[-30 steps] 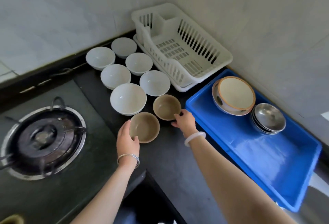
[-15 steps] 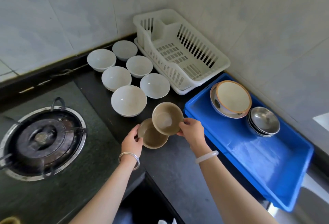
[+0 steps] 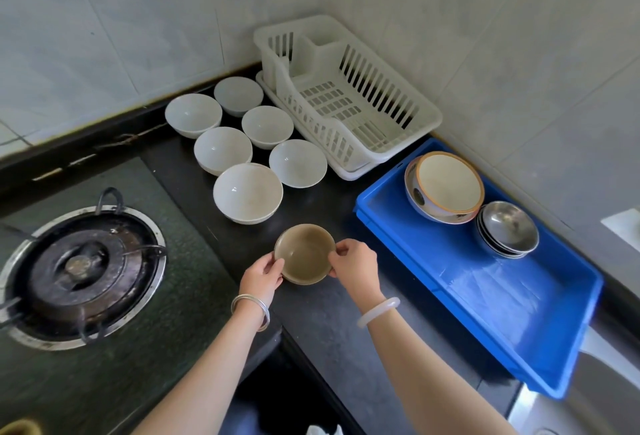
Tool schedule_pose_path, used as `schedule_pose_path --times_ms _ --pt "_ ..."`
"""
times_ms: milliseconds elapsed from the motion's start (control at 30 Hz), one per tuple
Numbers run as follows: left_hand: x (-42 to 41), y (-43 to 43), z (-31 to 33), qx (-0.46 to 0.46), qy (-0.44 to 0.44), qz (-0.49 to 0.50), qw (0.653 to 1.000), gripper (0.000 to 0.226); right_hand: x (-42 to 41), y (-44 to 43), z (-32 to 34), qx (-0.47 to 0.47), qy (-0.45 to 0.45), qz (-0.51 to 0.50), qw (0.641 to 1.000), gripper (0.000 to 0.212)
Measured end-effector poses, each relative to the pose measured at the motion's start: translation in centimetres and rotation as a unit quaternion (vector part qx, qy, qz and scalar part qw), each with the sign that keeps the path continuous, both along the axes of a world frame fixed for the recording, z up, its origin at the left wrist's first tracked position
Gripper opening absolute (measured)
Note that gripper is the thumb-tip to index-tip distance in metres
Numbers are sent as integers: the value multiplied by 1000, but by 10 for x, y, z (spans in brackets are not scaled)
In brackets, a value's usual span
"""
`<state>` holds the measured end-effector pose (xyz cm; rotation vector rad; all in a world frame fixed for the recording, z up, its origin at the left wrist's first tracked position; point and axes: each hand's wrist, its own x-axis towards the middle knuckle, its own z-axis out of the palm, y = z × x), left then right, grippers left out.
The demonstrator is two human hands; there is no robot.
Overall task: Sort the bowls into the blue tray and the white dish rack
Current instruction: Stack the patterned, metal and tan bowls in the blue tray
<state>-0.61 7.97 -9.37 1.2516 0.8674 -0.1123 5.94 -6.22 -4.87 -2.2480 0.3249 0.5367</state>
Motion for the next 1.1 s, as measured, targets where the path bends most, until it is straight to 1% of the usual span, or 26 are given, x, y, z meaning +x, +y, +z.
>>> schedule_pose_path --times_ms 133,233,333,433,500,667,800,900,967,1033,1100 --pt "0 4 -3 16 14 -13 1000 38 -2 2 -5 -53 -37 31 997 33" --pt "1 6 -2 10 11 -11 1000 38 -1 -1 -9 -44 -21 34 998 38" --pt "1 6 -1 -14 6 0 1000 37 2 -1 -12 -1 34 34 999 32" --pt "3 4 2 -19 6 4 1000 36 0 0 -15 85 107 -13 991 37" --pt "4 2 6 -13 -4 -9 1000 34 -2 -2 -16 117 105 -46 986 37" --pt "18 -14 33 0 -59 -74 996 23 -4 -25 -2 154 35 -124 980 30" --pt "42 -45 66 -24 -112 -136 984 20 -5 -66 19 209 4 -204 956 29" --pt "59 -81 84 -54 -130 -185 973 17 -8 -106 34 242 -30 -261 934 29" --pt "69 -109 90 -83 -127 -217 964 17 -12 -134 45 270 -52 -299 914 26" --pt "78 -141 93 -115 -114 -244 956 22 -16 -161 53 294 -63 -333 894 26" --pt "84 -175 95 -127 -94 -270 950 27 -22 -188 57 309 -66 -369 874 28"
